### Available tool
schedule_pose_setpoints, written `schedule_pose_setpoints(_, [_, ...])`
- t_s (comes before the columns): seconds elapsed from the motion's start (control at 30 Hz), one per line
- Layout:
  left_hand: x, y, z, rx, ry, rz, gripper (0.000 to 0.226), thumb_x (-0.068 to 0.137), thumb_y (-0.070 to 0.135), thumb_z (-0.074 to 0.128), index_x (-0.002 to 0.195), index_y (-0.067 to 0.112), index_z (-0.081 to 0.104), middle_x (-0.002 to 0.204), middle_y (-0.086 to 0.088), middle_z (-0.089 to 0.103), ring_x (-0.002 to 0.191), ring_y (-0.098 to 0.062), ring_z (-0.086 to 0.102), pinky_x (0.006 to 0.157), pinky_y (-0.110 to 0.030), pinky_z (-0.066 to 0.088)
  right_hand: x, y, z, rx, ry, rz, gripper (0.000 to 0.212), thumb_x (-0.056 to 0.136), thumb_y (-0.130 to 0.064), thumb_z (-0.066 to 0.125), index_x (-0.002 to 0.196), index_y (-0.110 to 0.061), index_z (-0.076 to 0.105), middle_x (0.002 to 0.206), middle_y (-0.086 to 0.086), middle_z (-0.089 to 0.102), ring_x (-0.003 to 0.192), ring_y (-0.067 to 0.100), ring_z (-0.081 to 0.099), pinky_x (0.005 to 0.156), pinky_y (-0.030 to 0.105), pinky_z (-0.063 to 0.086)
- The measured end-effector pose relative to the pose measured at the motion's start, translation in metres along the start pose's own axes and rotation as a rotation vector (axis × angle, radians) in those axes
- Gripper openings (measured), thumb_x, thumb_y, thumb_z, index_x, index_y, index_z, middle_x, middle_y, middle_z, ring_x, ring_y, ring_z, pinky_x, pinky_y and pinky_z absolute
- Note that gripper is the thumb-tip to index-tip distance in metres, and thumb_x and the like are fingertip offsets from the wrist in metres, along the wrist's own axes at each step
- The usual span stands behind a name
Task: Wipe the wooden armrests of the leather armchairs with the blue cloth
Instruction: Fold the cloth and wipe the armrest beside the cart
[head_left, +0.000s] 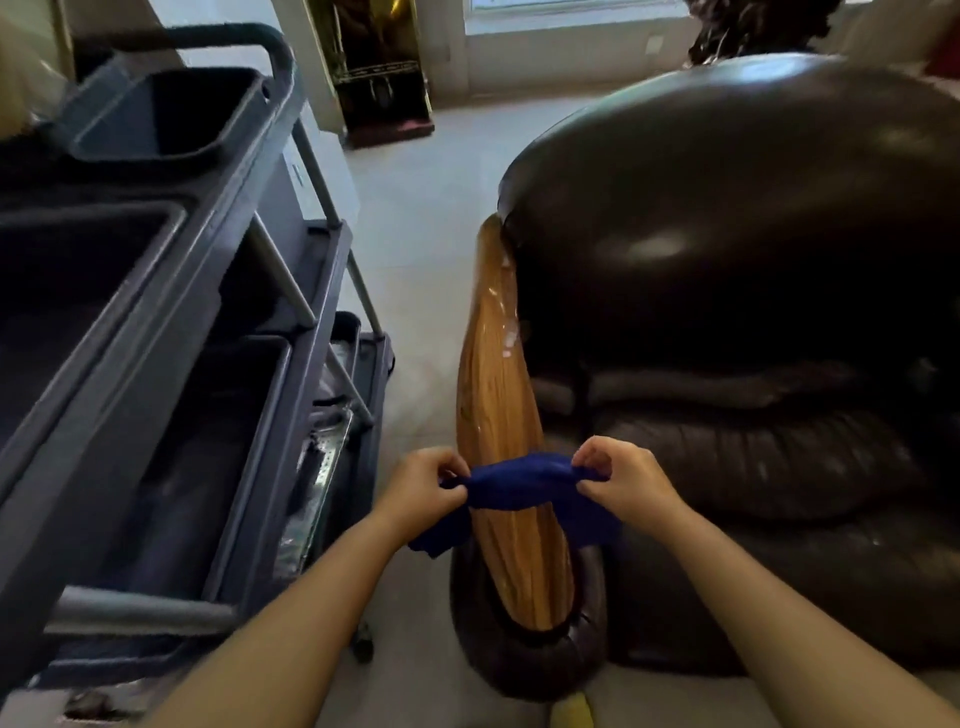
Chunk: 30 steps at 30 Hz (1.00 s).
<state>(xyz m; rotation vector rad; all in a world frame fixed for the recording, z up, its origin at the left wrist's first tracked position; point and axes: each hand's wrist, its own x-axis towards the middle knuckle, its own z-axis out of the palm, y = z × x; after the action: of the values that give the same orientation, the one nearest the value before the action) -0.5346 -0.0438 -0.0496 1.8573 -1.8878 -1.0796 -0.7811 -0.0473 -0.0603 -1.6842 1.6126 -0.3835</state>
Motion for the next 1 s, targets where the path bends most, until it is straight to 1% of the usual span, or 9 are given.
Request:
schedule_pose_setpoints(0.2, [0.084,-0.026,0.026,-0.004,0.013,-0.077,0.027,0.074,0.008,0.063,0.069,0.034,0.055,0.077,0.01,0.06,0.079,-0.006,0.058,0.068,-0.013,0.042,0.093,0.043,0.01,0.009,-0.063,-0.024,0.031,0.078,-0.012,0.067,0.086,-0.039,0.055,0.092,-0.012,0.059,0.085,0.002,0.057,0.068,0.019,0.048])
schedule_pose_setpoints(0.33, [0.15,-0.041,0.026,0.006,0.028,-0.066,0.022,0.076,0.007,0.063,0.076,0.029,0.057,0.085,0.006,0.062,0.085,-0.01,0.06,0.08,-0.024,0.048,0.168,0.053,0.014,-0.021,0.037,-0.142,0.03,0.079,-0.01,0.065,0.091,-0.035,0.056,0.096,-0.013,0.054,0.092,0.005,0.054,0.076,0.02,0.044])
schedule_pose_setpoints(0.43, [0.177,-0.047,0.023,0.022,0.181,-0.035,0.017,0.078,0.009,0.061,0.093,0.019,0.063,0.096,0.0,0.064,0.093,-0.016,0.06,0.08,-0.024,0.043,0.203,0.055,0.021,0.034,0.076,-0.168,0.039,0.079,-0.011,0.066,0.113,-0.027,0.055,0.111,-0.006,0.052,0.102,0.008,0.049,0.082,0.023,0.041])
schedule_pose_setpoints(0.5, [0.183,-0.055,0.029,0.017,0.303,-0.028,0.03,0.082,0.009,0.057,0.112,0.011,0.06,0.115,-0.007,0.063,0.108,-0.02,0.057,0.09,-0.022,0.039,0.213,0.062,0.033,0.056,0.099,-0.132,0.049,0.08,-0.013,0.065,0.125,-0.023,0.049,0.125,-0.001,0.05,0.114,0.014,0.047,0.091,0.028,0.041])
schedule_pose_setpoints(0.63, [0.181,-0.071,0.052,0.108,0.35,-0.048,0.048,0.094,0.014,0.041,0.141,0.012,0.03,0.151,-0.005,0.03,0.141,-0.015,0.021,0.114,-0.029,0.016,0.215,0.074,0.064,0.037,0.208,-0.047,0.052,0.088,-0.021,0.057,0.137,-0.021,0.039,0.147,0.002,0.038,0.137,0.017,0.028,0.11,0.037,0.028])
schedule_pose_setpoints(0.7, [0.181,-0.075,0.069,0.223,0.363,-0.013,0.053,0.096,0.02,0.034,0.145,0.017,0.015,0.156,-0.001,0.014,0.144,-0.013,0.004,0.116,-0.033,0.006,0.214,0.073,0.08,-0.039,0.241,-0.05,0.055,0.094,-0.031,0.045,0.144,-0.024,0.024,0.156,-0.001,0.02,0.143,0.013,0.009,0.115,0.039,0.015])
schedule_pose_setpoints(0.8, [0.187,-0.07,0.099,0.354,0.371,0.051,0.055,0.093,0.036,0.016,0.142,0.025,-0.005,0.155,0.006,-0.005,0.142,-0.013,-0.011,0.115,-0.037,-0.006,0.214,0.069,0.101,-0.081,0.301,-0.108,0.056,0.096,-0.042,0.026,0.143,-0.031,-0.003,0.156,-0.009,-0.005,0.141,0.004,-0.012,0.115,0.034,-0.001])
schedule_pose_setpoints(0.9, [0.2,-0.066,0.126,0.379,0.34,0.036,0.058,0.088,0.043,0.006,0.142,0.025,-0.008,0.153,0.006,-0.013,0.141,-0.017,-0.016,0.116,-0.044,-0.006,0.216,0.072,0.118,-0.045,0.295,-0.115,0.057,0.092,-0.048,0.015,0.139,-0.035,-0.014,0.151,-0.015,-0.017,0.139,0.0,-0.02,0.117,0.033,-0.004])
schedule_pose_setpoints(1.0, [0.212,-0.068,0.135,0.413,0.397,-0.027,0.058,0.091,0.04,0.013,0.145,0.022,0.003,0.154,0.0,-0.001,0.142,-0.023,-0.005,0.115,-0.047,0.003,0.22,0.075,0.132,0.006,0.296,-0.097,0.059,0.089,-0.053,0.014,0.137,-0.04,-0.018,0.15,-0.017,-0.021,0.139,-0.001,-0.02,0.118,0.034,0.002])
